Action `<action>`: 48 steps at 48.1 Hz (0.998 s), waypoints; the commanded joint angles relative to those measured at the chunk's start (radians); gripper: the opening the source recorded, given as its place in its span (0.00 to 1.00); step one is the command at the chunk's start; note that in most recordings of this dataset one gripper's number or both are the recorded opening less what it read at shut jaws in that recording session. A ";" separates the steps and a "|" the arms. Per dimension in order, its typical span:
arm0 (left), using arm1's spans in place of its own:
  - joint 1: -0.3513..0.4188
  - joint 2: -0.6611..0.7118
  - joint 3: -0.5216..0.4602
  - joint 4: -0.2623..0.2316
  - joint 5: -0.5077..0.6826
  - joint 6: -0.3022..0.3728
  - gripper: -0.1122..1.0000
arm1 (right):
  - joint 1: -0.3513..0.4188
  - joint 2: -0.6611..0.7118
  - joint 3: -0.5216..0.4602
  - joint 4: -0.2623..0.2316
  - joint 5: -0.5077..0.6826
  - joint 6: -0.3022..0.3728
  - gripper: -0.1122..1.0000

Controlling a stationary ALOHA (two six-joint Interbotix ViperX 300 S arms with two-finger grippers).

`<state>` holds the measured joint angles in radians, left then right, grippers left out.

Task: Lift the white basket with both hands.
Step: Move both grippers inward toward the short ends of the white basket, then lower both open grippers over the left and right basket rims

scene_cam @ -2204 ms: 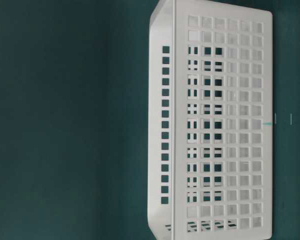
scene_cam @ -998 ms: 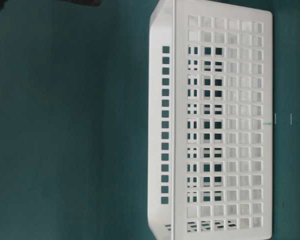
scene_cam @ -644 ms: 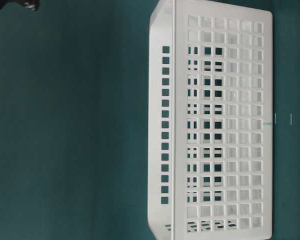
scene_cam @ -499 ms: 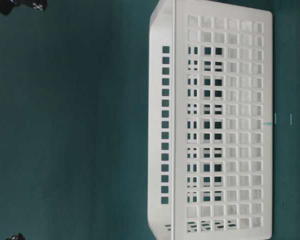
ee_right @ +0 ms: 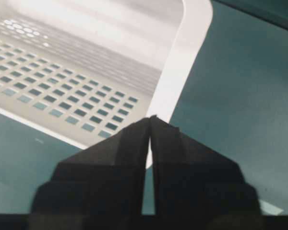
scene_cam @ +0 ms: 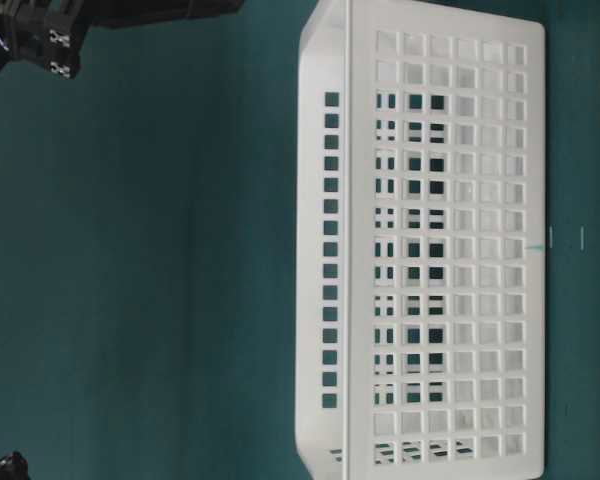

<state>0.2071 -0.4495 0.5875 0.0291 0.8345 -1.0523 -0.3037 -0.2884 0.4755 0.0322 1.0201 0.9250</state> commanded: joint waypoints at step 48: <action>0.067 0.213 0.060 0.000 -0.121 -0.100 0.96 | 0.003 0.201 0.057 0.005 -0.147 0.233 0.98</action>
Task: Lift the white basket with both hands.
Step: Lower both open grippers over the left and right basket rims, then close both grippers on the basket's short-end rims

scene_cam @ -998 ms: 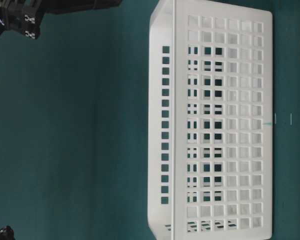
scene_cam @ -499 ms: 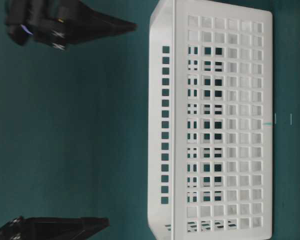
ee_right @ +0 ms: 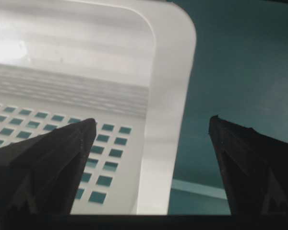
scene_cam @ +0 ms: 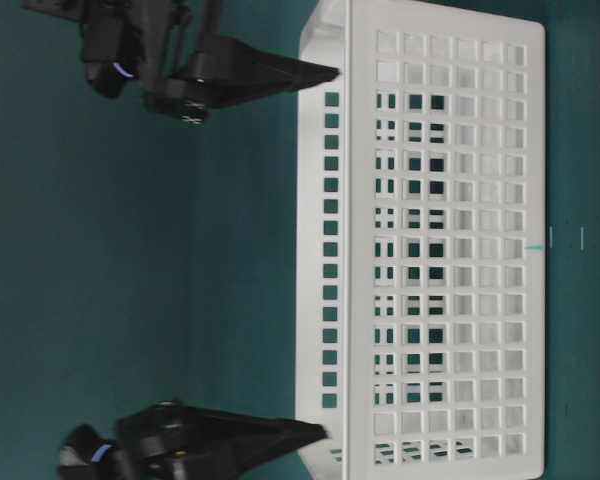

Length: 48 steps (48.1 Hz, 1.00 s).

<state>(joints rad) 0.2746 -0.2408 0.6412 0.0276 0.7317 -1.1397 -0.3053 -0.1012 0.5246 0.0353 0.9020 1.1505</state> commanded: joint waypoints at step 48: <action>0.002 0.041 0.075 0.002 -0.178 -0.038 0.15 | 0.000 0.063 0.049 0.031 -0.115 0.041 0.25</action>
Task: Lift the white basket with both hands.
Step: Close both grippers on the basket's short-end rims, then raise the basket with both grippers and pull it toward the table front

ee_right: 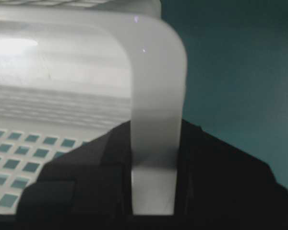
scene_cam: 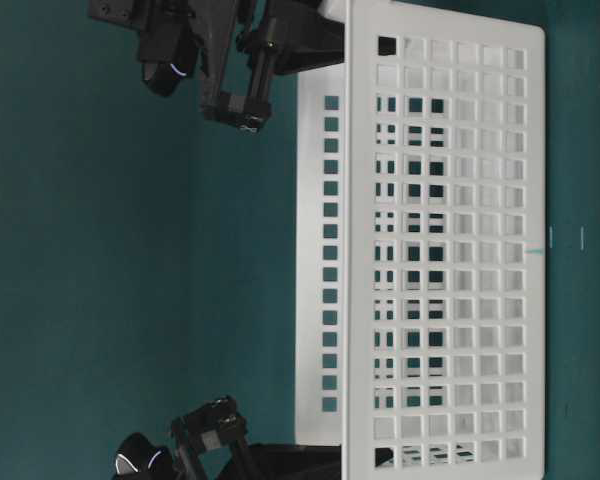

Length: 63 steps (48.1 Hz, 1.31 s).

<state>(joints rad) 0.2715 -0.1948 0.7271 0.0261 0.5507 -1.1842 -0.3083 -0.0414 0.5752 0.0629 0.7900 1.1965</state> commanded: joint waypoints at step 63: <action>-0.216 -0.094 -0.147 0.003 0.158 -0.089 0.14 | 0.250 -0.061 -0.103 0.003 0.181 0.158 0.25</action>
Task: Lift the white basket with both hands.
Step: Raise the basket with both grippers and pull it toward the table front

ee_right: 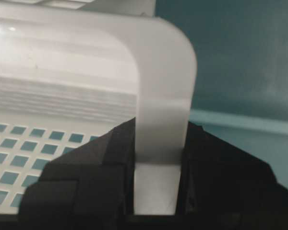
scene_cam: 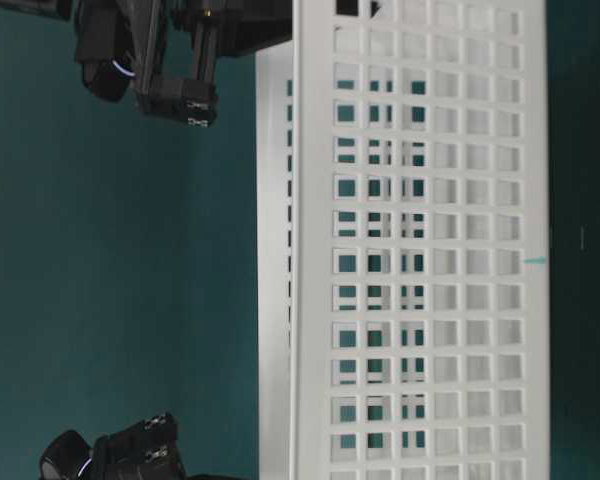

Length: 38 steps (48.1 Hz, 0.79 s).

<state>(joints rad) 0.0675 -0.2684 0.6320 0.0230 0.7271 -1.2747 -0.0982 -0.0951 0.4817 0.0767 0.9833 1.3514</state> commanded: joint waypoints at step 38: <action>-0.127 0.052 -0.035 0.008 -0.061 -0.075 0.14 | 0.149 -0.003 0.060 -0.018 -0.086 0.120 0.25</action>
<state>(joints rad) -0.0460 -0.2117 0.6228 0.0230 0.7010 -1.3560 0.0245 -0.1058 0.5522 0.0629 0.9250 1.4788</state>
